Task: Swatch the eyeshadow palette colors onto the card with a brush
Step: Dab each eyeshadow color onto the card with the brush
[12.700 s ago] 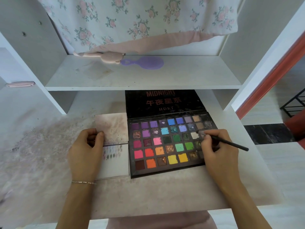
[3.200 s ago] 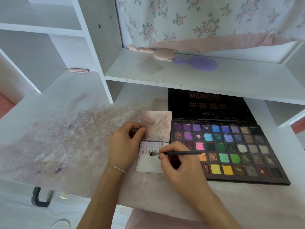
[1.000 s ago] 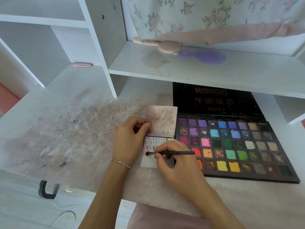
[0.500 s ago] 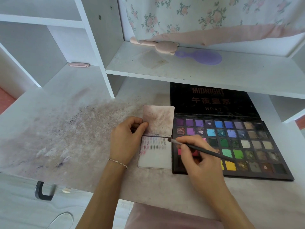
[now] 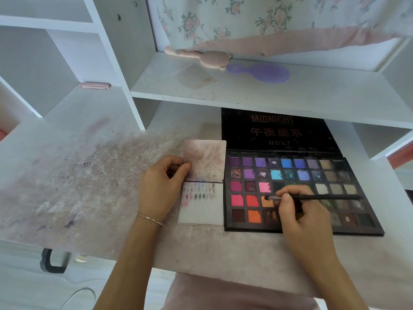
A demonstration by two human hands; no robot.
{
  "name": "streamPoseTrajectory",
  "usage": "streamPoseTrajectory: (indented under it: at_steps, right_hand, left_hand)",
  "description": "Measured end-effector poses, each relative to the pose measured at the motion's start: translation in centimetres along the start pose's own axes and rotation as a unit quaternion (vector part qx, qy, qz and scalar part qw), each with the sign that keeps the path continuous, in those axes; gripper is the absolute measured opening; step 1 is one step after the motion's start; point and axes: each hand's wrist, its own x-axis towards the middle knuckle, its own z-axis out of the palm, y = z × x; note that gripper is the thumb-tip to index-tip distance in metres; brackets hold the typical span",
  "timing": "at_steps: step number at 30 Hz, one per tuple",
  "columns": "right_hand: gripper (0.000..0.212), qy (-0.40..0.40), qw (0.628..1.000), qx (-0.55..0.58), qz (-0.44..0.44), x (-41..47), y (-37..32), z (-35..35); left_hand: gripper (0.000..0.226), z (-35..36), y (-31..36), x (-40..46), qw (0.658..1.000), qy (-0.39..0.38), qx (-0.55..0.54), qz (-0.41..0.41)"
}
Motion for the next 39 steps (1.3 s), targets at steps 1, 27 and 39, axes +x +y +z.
streamPoseTrajectory:
  at_steps: [1,27,39]
  right_hand:
    - [0.012,0.004,1.000,0.002,0.002,-0.03,0.11,-0.04]
    - [0.028,-0.032,0.999,-0.033,0.017,-0.13,0.45,0.05]
    - [0.018,-0.008,1.000,-0.012,-0.002,-0.22,-0.08,0.00]
  left_hand:
    - [0.010,-0.01,-0.03,0.02,1.000,-0.001,0.001,0.000]
    - [0.017,0.02,-0.06,0.01,1.000,-0.004,-0.008,0.011]
    - [0.007,-0.04,-0.09,-0.02,1.000,-0.002,-0.003,0.008]
